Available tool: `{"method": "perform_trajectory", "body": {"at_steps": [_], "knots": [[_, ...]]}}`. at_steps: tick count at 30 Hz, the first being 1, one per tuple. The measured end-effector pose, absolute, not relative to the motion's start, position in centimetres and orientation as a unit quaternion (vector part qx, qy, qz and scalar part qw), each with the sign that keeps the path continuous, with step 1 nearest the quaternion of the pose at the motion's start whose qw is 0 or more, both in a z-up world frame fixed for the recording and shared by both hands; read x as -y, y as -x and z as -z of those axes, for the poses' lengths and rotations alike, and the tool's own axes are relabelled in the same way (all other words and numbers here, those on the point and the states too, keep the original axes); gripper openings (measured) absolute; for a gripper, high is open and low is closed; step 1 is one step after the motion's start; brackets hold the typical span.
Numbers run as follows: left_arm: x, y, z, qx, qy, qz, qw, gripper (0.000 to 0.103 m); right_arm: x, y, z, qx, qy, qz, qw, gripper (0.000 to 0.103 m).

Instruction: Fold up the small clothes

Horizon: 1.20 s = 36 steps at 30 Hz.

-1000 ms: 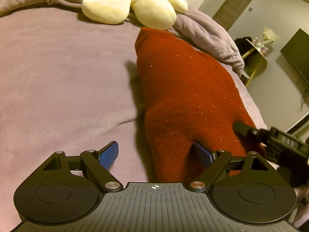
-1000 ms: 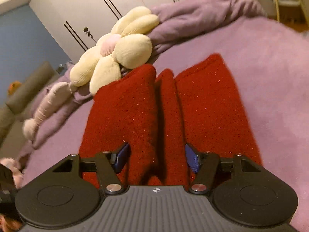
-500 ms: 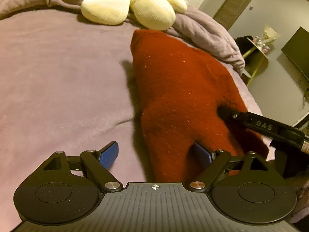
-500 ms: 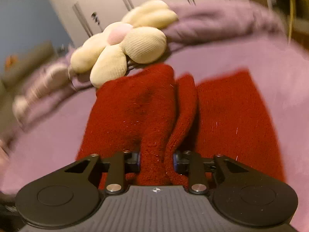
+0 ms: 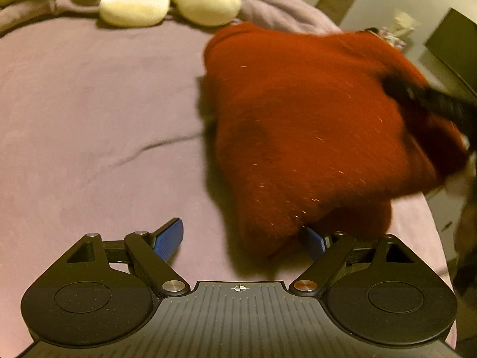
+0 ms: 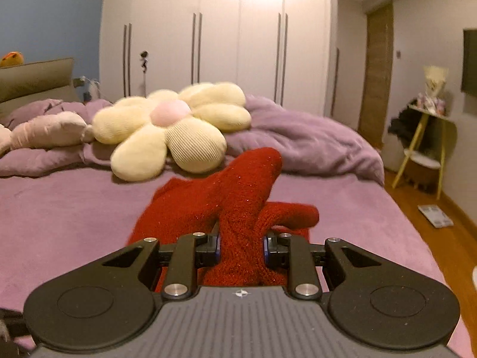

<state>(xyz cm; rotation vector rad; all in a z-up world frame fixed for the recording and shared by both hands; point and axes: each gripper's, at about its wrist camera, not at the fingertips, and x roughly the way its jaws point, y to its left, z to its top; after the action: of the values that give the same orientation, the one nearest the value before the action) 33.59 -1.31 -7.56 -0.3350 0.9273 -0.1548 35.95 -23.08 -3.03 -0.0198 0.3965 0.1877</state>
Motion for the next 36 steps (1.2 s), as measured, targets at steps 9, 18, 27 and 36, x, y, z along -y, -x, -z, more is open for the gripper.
{"method": "perform_trajectory", "body": {"at_steps": [9, 18, 27, 36], "knots": [[1.2, -33.6, 7.9, -0.460, 0.150, 0.076, 0.872, 0.089, 27.0, -37.3, 10.2, -0.268, -0.028, -0.044, 0.962, 0.023], [0.9, -32.8, 7.3, -0.460, 0.140, 0.083, 0.873, 0.089, 31.3, -36.2, 11.2, -0.283, -0.160, -0.015, 0.946, 0.060], [0.9, -32.6, 7.2, -0.468, 0.142, 0.069, 0.870, 0.090, 25.7, -33.8, 6.2, -0.203, -0.047, -0.088, 0.974, 0.035], [-0.2, -32.6, 7.3, -0.474, 0.124, 0.053, 0.870, 0.091, 26.5, -34.8, 13.2, -0.233, 0.044, -0.059, 0.970, 0.020]]}}
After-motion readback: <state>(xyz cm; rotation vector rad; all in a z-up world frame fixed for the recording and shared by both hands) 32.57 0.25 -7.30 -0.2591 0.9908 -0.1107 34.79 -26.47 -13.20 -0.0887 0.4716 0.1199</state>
